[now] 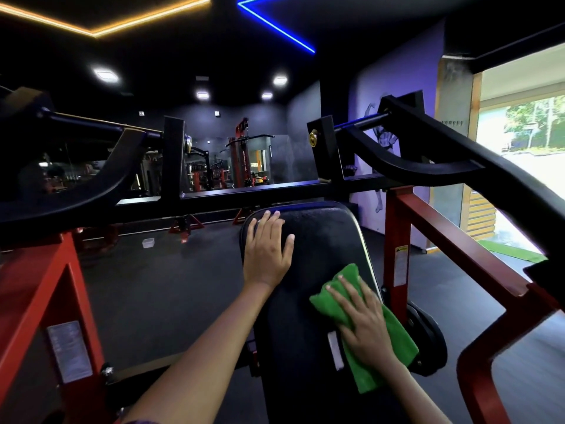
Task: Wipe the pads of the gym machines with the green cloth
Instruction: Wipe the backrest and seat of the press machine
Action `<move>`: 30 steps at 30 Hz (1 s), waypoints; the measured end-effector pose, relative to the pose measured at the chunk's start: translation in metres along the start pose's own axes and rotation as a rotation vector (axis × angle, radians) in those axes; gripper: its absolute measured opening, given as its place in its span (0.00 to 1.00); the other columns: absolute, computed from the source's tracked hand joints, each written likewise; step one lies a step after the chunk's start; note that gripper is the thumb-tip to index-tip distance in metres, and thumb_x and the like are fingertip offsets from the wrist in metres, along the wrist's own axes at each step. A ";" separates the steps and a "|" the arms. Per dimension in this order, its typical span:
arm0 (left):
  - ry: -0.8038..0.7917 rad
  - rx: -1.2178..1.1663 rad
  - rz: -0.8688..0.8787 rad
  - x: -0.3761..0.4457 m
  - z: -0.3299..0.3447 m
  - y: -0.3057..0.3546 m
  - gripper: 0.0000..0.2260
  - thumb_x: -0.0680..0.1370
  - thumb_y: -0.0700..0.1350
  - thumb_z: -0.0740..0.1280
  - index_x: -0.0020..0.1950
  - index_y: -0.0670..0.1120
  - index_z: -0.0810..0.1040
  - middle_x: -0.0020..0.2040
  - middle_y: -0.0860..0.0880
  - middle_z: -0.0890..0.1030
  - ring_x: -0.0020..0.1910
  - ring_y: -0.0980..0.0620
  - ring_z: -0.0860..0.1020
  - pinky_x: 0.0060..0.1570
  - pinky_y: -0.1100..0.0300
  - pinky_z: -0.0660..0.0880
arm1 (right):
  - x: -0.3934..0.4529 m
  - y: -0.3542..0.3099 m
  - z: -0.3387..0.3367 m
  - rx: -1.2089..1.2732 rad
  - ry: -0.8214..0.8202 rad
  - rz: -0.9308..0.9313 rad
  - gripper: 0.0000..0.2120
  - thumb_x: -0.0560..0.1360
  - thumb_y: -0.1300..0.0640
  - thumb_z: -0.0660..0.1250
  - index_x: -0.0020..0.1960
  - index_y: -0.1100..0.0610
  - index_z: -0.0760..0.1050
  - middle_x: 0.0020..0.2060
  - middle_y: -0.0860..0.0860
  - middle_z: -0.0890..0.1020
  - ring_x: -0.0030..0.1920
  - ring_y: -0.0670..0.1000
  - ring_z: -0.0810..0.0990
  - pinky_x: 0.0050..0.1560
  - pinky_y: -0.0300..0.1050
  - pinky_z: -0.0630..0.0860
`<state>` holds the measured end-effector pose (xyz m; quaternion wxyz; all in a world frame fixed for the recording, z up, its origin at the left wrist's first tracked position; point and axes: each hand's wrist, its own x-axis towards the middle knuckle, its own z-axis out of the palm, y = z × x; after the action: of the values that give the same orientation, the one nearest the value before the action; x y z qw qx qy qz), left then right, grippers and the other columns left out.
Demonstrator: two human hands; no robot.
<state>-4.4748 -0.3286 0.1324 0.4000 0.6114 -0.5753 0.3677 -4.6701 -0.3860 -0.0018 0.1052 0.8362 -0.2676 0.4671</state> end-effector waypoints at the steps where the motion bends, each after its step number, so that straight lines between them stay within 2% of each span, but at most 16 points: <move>1: -0.001 -0.006 -0.002 0.000 0.000 0.000 0.17 0.78 0.50 0.56 0.58 0.41 0.77 0.63 0.44 0.77 0.66 0.45 0.72 0.71 0.54 0.53 | 0.011 0.001 -0.002 0.025 0.037 0.127 0.33 0.71 0.48 0.57 0.75 0.38 0.53 0.74 0.43 0.59 0.73 0.57 0.56 0.67 0.64 0.63; 3: 0.015 -0.029 0.000 0.000 -0.001 0.001 0.17 0.78 0.49 0.56 0.57 0.41 0.77 0.62 0.44 0.78 0.66 0.45 0.73 0.71 0.55 0.53 | 0.040 -0.014 -0.002 0.070 0.076 0.319 0.28 0.74 0.43 0.55 0.73 0.40 0.57 0.73 0.46 0.62 0.71 0.57 0.56 0.64 0.65 0.63; 4: 0.028 -0.042 0.004 0.001 -0.001 0.000 0.16 0.78 0.47 0.55 0.56 0.41 0.77 0.61 0.44 0.78 0.65 0.44 0.73 0.70 0.55 0.53 | 0.050 -0.030 0.000 0.065 0.077 0.317 0.27 0.74 0.42 0.55 0.72 0.42 0.59 0.72 0.47 0.64 0.70 0.58 0.56 0.63 0.65 0.64; 7: 0.056 -0.081 0.005 0.005 0.000 -0.003 0.15 0.77 0.42 0.54 0.55 0.40 0.77 0.61 0.43 0.79 0.64 0.44 0.74 0.70 0.54 0.55 | 0.040 -0.079 0.011 0.003 0.069 0.041 0.31 0.68 0.47 0.58 0.72 0.45 0.61 0.71 0.48 0.63 0.68 0.61 0.60 0.62 0.63 0.65; 10: 0.043 -0.113 -0.005 0.001 0.000 -0.003 0.15 0.75 0.40 0.54 0.54 0.40 0.77 0.62 0.43 0.78 0.65 0.44 0.73 0.70 0.55 0.54 | -0.013 -0.078 0.013 -0.093 -0.087 -0.335 0.44 0.61 0.47 0.59 0.76 0.44 0.51 0.76 0.47 0.55 0.71 0.60 0.59 0.70 0.58 0.58; 11: 0.041 -0.115 -0.002 0.000 0.000 -0.002 0.15 0.75 0.40 0.54 0.54 0.41 0.77 0.62 0.43 0.78 0.65 0.44 0.73 0.70 0.55 0.54 | -0.025 -0.067 0.011 -0.144 -0.104 -0.402 0.46 0.61 0.46 0.60 0.77 0.44 0.48 0.77 0.46 0.52 0.71 0.60 0.59 0.70 0.57 0.56; 13: 0.045 -0.098 0.010 0.000 0.000 -0.001 0.14 0.75 0.40 0.54 0.54 0.41 0.77 0.61 0.43 0.78 0.64 0.44 0.74 0.70 0.55 0.55 | -0.026 -0.046 0.005 -0.161 -0.049 -0.308 0.44 0.62 0.46 0.59 0.77 0.42 0.50 0.77 0.45 0.51 0.70 0.60 0.60 0.69 0.58 0.60; 16: 0.048 -0.059 0.017 0.003 0.000 0.001 0.15 0.76 0.41 0.55 0.54 0.40 0.78 0.60 0.43 0.79 0.63 0.43 0.75 0.69 0.53 0.56 | 0.016 -0.040 -0.001 -0.045 0.065 0.162 0.30 0.70 0.48 0.57 0.72 0.44 0.61 0.72 0.46 0.62 0.67 0.59 0.61 0.58 0.65 0.70; 18: 0.047 -0.039 0.019 0.004 0.000 0.000 0.15 0.76 0.42 0.55 0.54 0.40 0.78 0.60 0.43 0.79 0.63 0.43 0.75 0.69 0.53 0.55 | 0.039 -0.058 -0.001 0.001 0.061 0.286 0.26 0.73 0.44 0.56 0.71 0.46 0.63 0.70 0.49 0.66 0.66 0.60 0.61 0.57 0.65 0.70; 20: 0.041 -0.025 0.022 0.005 -0.001 -0.001 0.15 0.76 0.42 0.55 0.54 0.40 0.79 0.60 0.42 0.79 0.63 0.43 0.75 0.69 0.53 0.56 | 0.035 -0.079 0.005 -0.023 0.052 0.170 0.29 0.71 0.46 0.57 0.71 0.47 0.62 0.70 0.50 0.66 0.66 0.61 0.62 0.59 0.65 0.70; 22: 0.030 -0.018 0.021 0.006 -0.003 0.000 0.15 0.76 0.42 0.55 0.54 0.40 0.79 0.60 0.42 0.79 0.63 0.43 0.75 0.68 0.52 0.56 | 0.006 -0.091 0.011 -0.057 -0.002 -0.080 0.37 0.64 0.48 0.58 0.74 0.45 0.58 0.72 0.49 0.62 0.67 0.61 0.62 0.59 0.63 0.70; 25: 0.020 -0.014 0.024 0.002 -0.003 0.000 0.15 0.76 0.43 0.55 0.53 0.40 0.79 0.60 0.42 0.79 0.63 0.43 0.75 0.68 0.52 0.56 | -0.033 -0.071 0.007 -0.175 -0.148 -0.442 0.46 0.62 0.43 0.58 0.77 0.44 0.46 0.77 0.49 0.49 0.67 0.61 0.63 0.60 0.61 0.71; 27: 0.021 -0.002 0.029 0.000 -0.003 0.000 0.15 0.76 0.43 0.55 0.53 0.40 0.79 0.60 0.43 0.79 0.62 0.43 0.75 0.68 0.52 0.57 | -0.028 -0.052 0.001 -0.198 -0.126 -0.426 0.46 0.61 0.44 0.57 0.77 0.43 0.44 0.77 0.50 0.45 0.66 0.60 0.64 0.59 0.61 0.72; 30: 0.021 0.008 0.028 0.002 -0.002 0.000 0.15 0.76 0.44 0.55 0.53 0.40 0.79 0.60 0.43 0.79 0.63 0.43 0.75 0.68 0.52 0.56 | 0.006 -0.047 -0.006 -0.034 -0.026 -0.024 0.37 0.67 0.47 0.59 0.75 0.39 0.53 0.74 0.55 0.54 0.67 0.59 0.61 0.61 0.62 0.69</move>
<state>-4.4750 -0.3271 0.1349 0.3985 0.6010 -0.5780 0.3820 -4.6465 -0.3460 0.0101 0.1214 0.8434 -0.2669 0.4503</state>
